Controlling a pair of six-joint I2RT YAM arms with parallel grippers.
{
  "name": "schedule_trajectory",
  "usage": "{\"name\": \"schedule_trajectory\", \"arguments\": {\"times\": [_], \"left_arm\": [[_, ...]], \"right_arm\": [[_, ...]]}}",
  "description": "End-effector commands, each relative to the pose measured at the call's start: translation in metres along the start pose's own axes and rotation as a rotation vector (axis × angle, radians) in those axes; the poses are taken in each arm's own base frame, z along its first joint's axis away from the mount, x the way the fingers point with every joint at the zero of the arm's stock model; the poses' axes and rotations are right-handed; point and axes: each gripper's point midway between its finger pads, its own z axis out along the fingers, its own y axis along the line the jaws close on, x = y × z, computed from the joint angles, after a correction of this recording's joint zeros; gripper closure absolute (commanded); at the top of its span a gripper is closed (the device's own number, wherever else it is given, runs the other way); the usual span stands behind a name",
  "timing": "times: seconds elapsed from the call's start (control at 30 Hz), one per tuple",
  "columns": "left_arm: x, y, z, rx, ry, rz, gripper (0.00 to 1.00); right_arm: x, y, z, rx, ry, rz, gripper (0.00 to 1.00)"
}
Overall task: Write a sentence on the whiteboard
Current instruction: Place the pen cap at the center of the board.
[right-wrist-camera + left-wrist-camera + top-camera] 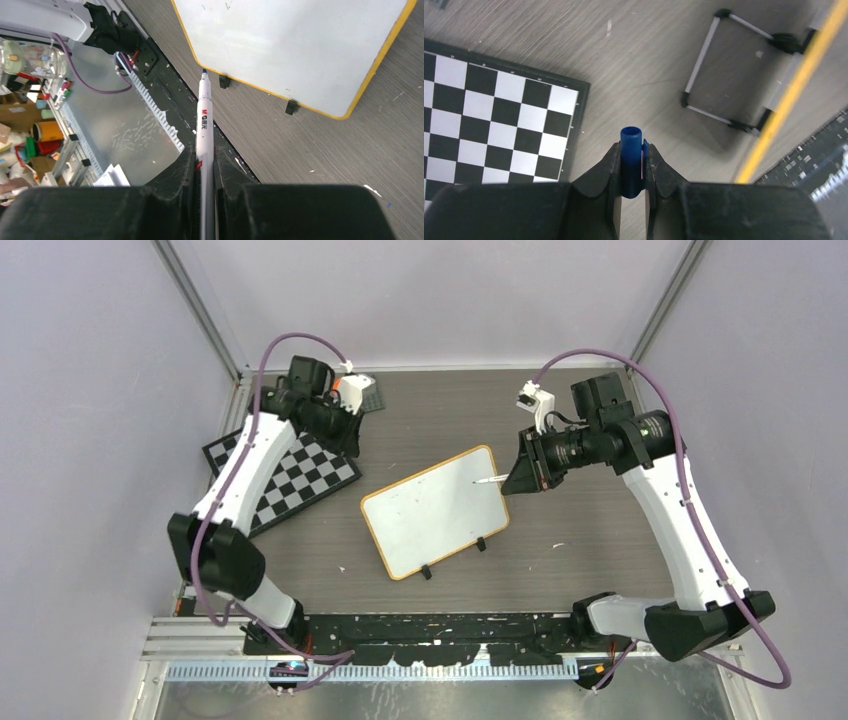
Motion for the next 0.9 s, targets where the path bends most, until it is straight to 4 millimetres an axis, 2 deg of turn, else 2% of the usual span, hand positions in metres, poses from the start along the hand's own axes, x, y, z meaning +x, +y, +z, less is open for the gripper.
{"name": "schedule_trajectory", "arguments": {"times": [0.0,0.1,0.2,0.3,0.43,0.57,0.67,0.87], "left_arm": [[-0.001,0.048,0.035,-0.159,0.050,-0.069,1.00],[0.012,0.051,0.051,-0.133,0.094,-0.102,1.00],[0.035,0.050,0.054,-0.112,0.143,-0.127,1.00],[0.073,0.048,0.050,-0.068,0.208,-0.146,1.00],[0.132,0.039,0.043,-0.007,0.319,-0.158,0.96],[0.171,0.034,0.047,-0.007,0.389,-0.124,0.89],[0.187,0.036,0.055,-0.007,0.434,-0.123,0.89],[0.205,0.037,0.065,-0.002,0.474,-0.121,0.87]], "right_arm": [[0.009,0.004,-0.015,0.048,-0.025,-0.068,1.00],[0.018,0.004,-0.012,0.037,-0.017,-0.056,1.00],[0.027,0.003,-0.012,0.048,-0.009,-0.049,1.00],[0.034,0.001,-0.012,0.055,-0.008,-0.046,1.00],[0.037,-0.002,-0.008,0.058,-0.016,-0.035,1.00],[0.042,-0.005,-0.006,0.067,-0.014,-0.024,1.00],[0.048,-0.008,-0.003,0.067,0.001,-0.018,1.00],[0.054,-0.012,0.002,0.060,0.018,-0.025,1.00]]}}
